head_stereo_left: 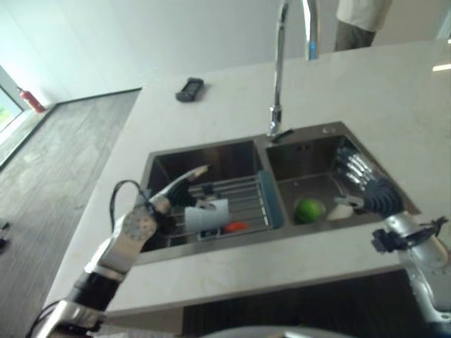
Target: Place the dishes in the dishwasher.
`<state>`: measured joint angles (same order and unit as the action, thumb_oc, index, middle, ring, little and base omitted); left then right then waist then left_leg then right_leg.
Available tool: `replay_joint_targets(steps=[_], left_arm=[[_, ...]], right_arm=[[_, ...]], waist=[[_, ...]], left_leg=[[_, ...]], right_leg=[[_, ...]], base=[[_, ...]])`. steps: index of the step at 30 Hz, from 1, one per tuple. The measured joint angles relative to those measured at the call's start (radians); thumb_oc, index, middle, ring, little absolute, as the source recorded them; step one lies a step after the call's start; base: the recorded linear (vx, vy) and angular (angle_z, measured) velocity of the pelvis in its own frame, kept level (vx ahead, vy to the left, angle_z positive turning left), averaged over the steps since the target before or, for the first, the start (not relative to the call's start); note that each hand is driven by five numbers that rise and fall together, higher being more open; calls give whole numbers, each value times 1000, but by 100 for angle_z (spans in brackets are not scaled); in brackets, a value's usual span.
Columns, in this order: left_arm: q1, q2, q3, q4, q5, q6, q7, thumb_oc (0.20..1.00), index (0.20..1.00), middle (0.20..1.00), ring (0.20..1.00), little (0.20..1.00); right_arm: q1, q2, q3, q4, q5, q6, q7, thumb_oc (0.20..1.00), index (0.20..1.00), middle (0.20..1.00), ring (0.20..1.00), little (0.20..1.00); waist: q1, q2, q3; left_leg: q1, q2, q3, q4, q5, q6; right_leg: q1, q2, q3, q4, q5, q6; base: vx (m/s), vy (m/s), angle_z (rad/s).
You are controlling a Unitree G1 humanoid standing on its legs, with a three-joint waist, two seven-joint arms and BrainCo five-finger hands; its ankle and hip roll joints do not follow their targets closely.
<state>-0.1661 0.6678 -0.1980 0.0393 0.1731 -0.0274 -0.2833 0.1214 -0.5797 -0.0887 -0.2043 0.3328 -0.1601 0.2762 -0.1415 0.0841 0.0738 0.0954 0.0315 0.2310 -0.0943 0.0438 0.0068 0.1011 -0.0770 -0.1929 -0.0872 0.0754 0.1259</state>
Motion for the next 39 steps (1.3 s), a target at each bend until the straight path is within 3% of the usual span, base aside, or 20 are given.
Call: replay_joint_targets(steps=[17, 39], left_arm=[[-2, 6, -36, 53, 161, 49, -38, 1000, 1000, 1000, 1000, 1000], [-1, 5, -78, 110, 274, 54, -104, 1000, 1000, 1000, 1000, 1000]], right_arm=[[0, -9, -1, 0, 0, 0, 24, 1000, 1000, 1000, 1000, 1000], [0, -9, -1, 0, -8, 0, 42, 1000, 1000, 1000, 1000, 1000]], waist=[[-4, -6, 3], [-21, -14, 7]], left_leg=[[11, 1, 23, 0, -2, 0], [14, 1, 32, 0, -4, 1]], right_leg=[[-3, 1, 19, -1, 1, 2], [-3, 1, 25, -5, 0, 3]], base=[[2, 6, -3], [1, 0, 0]])
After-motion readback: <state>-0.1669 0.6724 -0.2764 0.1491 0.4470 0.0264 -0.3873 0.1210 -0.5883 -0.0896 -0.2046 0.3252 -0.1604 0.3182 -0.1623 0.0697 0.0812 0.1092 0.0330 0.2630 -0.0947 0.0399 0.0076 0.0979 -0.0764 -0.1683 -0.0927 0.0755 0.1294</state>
